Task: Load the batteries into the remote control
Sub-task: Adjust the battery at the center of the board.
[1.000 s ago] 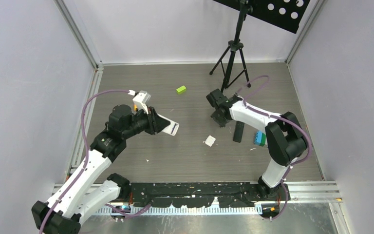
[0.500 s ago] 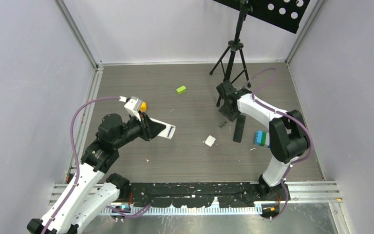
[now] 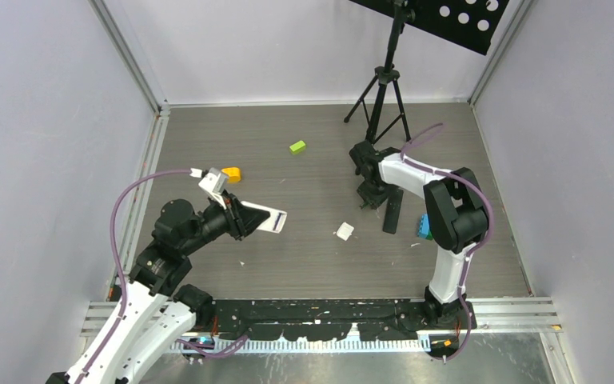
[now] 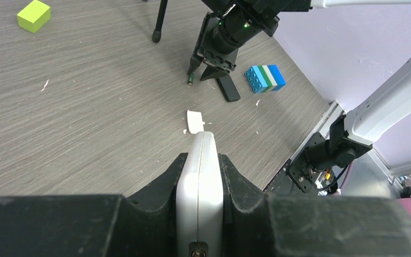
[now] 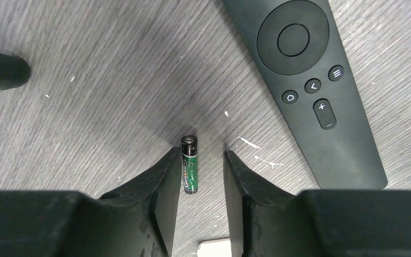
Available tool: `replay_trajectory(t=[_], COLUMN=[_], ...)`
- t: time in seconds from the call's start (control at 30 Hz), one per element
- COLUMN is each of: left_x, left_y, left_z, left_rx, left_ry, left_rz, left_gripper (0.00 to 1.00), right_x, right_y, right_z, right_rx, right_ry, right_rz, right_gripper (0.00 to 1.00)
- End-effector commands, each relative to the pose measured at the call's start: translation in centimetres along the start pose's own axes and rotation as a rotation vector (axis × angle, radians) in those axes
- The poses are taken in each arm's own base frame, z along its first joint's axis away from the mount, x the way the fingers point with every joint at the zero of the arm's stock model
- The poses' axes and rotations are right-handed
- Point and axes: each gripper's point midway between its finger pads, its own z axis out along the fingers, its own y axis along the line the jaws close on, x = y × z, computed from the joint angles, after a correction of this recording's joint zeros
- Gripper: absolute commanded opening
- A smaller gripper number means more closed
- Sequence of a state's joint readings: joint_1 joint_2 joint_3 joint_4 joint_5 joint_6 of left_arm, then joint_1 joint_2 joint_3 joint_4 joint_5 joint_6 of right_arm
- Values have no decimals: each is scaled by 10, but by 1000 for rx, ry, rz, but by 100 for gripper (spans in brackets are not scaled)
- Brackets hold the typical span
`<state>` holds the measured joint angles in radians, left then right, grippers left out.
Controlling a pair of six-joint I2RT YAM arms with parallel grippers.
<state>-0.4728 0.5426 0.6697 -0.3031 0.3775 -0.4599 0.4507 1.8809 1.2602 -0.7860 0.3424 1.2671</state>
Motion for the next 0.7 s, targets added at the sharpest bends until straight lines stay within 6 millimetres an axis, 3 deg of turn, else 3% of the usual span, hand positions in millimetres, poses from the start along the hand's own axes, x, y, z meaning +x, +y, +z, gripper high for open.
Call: replay_trajectory(t=[0.0,0.13,0.27,0.47,0.57,0.67], left_x=[-17,-17,-20,-20,-21,-21], left_y=[-7,-8,-7,-3,-1,2], left_z=[-2,-2,-3,-5,-6,-6], left_rx=[32,36,29,6,-7,-18], left_ry=[-73,-83,-99,-122,-129,-134], left_rz=[38,39,39,36,37,34], left_gripper=[0,0,0,0,0,0], right_x=[-7,-4,-3,12,21,27], right_y=[0,-3,0,11,27,31], right_z=[-1,3,-7,-39,-51,-50], right_rx=[10,2,4,-72,-129,-123], right_ry=[-42,-46,-47,-67,-27,-15], right_rz=[93,188,287,503,515,519], right_gripper=[35,19,5,4,4,5])
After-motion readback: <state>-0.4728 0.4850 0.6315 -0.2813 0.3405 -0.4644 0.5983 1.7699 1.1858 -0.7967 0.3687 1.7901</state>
